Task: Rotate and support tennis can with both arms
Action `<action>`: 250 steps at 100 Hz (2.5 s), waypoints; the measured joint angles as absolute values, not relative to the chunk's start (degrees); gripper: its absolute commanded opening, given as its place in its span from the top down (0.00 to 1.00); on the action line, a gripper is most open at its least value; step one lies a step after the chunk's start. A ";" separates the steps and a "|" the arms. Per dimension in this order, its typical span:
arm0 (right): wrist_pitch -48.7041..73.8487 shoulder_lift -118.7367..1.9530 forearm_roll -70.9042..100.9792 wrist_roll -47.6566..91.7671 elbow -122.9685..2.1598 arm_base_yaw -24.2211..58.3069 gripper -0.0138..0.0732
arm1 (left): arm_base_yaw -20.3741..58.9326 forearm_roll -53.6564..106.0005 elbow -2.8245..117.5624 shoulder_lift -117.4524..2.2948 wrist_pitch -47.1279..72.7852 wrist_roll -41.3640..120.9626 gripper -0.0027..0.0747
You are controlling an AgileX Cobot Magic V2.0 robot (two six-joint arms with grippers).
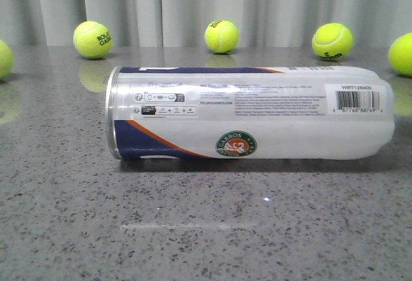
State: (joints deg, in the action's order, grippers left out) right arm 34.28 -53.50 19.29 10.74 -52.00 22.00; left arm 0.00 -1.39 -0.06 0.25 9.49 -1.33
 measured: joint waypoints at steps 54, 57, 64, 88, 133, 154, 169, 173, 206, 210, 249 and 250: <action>21.53 -13.42 19.41 10.65 -23.66 22.00 0.91 | 0.00 -1.39 -0.06 0.25 4.86 -1.33 0.99; 22.52 -11.57 19.41 10.65 -23.32 22.00 0.91 | 0.00 -1.53 0.06 0.25 4.86 -1.33 0.99; 24.40 -8.75 19.41 10.65 -22.51 22.00 0.91 | 0.00 -2.09 1.04 0.25 5.89 -1.33 0.99; 26.88 -6.77 19.41 10.65 -22.17 22.00 0.91 | 0.00 -2.66 15.67 -5.92 23.31 -1.33 0.99; 27.43 -6.77 19.41 10.65 -22.17 22.00 0.91 | 1.54 0.99 38.57 -32.69 48.41 -1.11 0.56; 27.56 -6.77 19.41 10.65 -22.17 22.00 0.91 | 1.63 14.08 41.83 -40.28 49.59 3.26 0.23; 27.56 -6.77 19.41 10.65 -22.17 22.00 0.91 | 1.63 28.49 41.89 -45.63 51.19 10.76 0.24; 27.56 -6.77 19.41 10.65 -22.17 22.00 0.91 | 1.63 32.40 41.89 -47.06 51.90 13.17 0.24; 27.56 -6.77 19.41 10.65 -22.17 22.00 0.91 | 2.83 63.80 42.03 -58.88 53.25 32.39 0.24; 27.56 -6.77 19.41 10.65 -22.17 22.00 0.91 | 3.60 65.46 42.03 -60.25 53.12 33.74 0.24; 27.56 -6.77 19.41 10.65 -22.17 22.00 0.91 | 14.07 85.37 42.03 -79.01 50.93 47.11 0.24; 27.56 -6.77 19.41 10.65 -22.17 22.00 0.91 | 14.52 85.93 42.03 -79.69 50.93 47.50 0.24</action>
State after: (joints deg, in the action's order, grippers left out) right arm 27.56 -6.77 19.41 10.65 -22.17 22.00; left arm 14.52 85.93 42.03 -79.69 50.93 47.50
